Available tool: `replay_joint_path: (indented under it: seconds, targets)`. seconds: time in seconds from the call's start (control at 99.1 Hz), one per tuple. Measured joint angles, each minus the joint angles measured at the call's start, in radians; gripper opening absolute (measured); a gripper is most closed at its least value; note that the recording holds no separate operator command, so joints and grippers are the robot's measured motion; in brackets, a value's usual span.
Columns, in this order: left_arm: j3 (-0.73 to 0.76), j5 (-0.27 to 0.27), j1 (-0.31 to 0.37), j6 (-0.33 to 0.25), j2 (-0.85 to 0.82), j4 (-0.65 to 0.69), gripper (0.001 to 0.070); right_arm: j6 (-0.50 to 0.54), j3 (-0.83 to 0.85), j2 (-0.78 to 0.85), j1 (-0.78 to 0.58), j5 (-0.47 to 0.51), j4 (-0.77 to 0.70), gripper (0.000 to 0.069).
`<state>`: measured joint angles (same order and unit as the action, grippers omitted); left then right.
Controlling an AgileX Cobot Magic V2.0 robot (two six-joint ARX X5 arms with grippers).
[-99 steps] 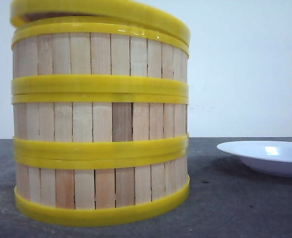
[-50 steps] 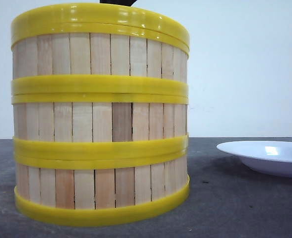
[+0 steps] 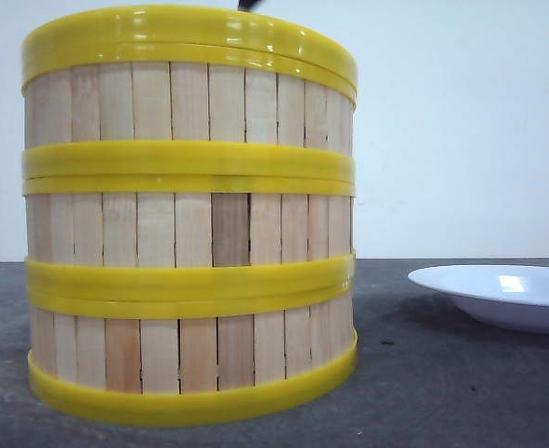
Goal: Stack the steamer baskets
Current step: 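Lift the lid off the white plate and lower it onto the stack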
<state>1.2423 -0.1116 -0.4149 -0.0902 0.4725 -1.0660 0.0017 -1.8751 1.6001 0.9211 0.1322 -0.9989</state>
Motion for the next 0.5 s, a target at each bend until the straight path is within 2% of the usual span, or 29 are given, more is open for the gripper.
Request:
replay_joint_path:
  seconds: [0.161, 0.333, 0.504]
  targets:
    - [0.000, 0.000, 0.000, 0.000, 0.000, 0.005, 0.0275, -0.006, -0.032, -0.239, 0.001, 0.109, 0.066, 0.0455]
    - [0.000, 0.008, 0.000, 0.011, -0.001, 0.038, 0.0275, -0.006, -0.034, -0.425, 0.001, 0.226, 0.039, 0.0455]
    - [-0.036, 0.011, 0.000, 0.025, -0.033, 0.086, 0.0275, -0.004, 0.076, -0.581, 0.001, 0.294, 0.011, 0.0451]
